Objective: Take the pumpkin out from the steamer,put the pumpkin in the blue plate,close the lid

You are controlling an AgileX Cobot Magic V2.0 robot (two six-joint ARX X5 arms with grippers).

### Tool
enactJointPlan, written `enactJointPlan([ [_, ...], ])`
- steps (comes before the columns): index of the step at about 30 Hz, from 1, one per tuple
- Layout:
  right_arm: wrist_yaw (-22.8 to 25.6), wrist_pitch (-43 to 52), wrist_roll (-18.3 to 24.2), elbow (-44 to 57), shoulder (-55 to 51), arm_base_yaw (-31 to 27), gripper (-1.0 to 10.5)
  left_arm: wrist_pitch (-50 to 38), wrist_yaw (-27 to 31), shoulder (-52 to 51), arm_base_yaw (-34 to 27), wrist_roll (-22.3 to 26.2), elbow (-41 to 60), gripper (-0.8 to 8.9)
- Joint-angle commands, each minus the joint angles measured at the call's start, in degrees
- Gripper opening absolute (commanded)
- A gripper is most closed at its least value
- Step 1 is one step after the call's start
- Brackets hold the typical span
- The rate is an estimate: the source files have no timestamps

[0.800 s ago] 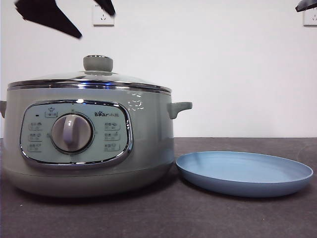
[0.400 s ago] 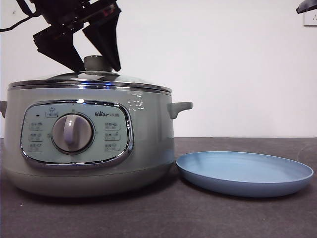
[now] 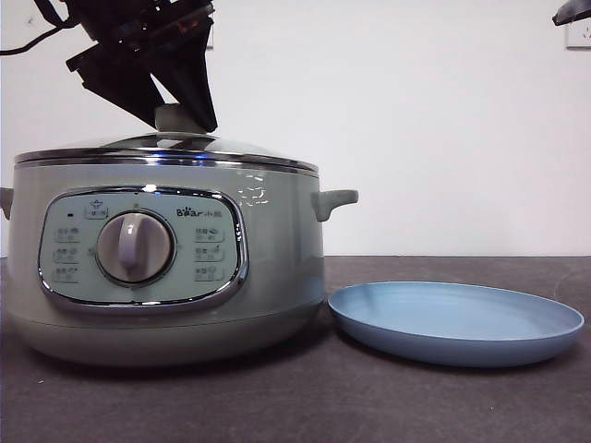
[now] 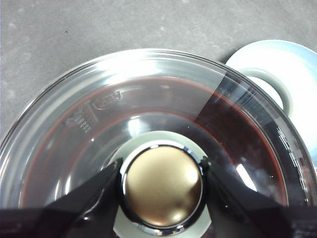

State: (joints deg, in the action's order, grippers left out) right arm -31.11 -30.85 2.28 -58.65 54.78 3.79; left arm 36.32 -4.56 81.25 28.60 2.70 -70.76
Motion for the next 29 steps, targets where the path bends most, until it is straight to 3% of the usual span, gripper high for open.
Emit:
enactJointPlan([
  [1, -0.2, 0.0, -1.5, -0.1, 0.0, 0.2, 5.4, -1.7, 0.1, -2.6, 0.0, 0.6, 0.2, -0.09],
  [6, -0.4, 1.5, 0.2, -0.1, 0.2, 3.3, 5.4, -2.0, 2.4, -11.8, 0.0, 0.5, 0.2, -0.09],
  [10, 0.0, 3.0, 0.1, -0.6, 4.1, 10.5, 5.4, -1.9, 7.0, -20.5, 0.0, 0.5, 0.2, -0.09],
  [12, 0.0, 3.0, -2.8, -2.2, 8.5, 15.1, 6.4, -1.1, 11.0, -25.4, 0.0, 0.5, 0.2, -0.09],
  [14, 0.4, 2.9, -2.9, -5.0, 13.6, 20.2, 6.7, 0.9, 15.9, -29.6, 0.0, 0.6, 0.2, -0.09],
  [22, 8.4, -1.5, -1.3, -19.7, 29.9, 33.4, 6.7, 6.6, 31.8, -38.0, -0.1, 2.1, 0.2, -0.09],
  [29, 16.5, -8.0, 3.0, -33.5, 44.1, 40.4, 6.7, 10.8, 33.8, -42.1, 0.0, 2.1, 0.2, -0.09],
])
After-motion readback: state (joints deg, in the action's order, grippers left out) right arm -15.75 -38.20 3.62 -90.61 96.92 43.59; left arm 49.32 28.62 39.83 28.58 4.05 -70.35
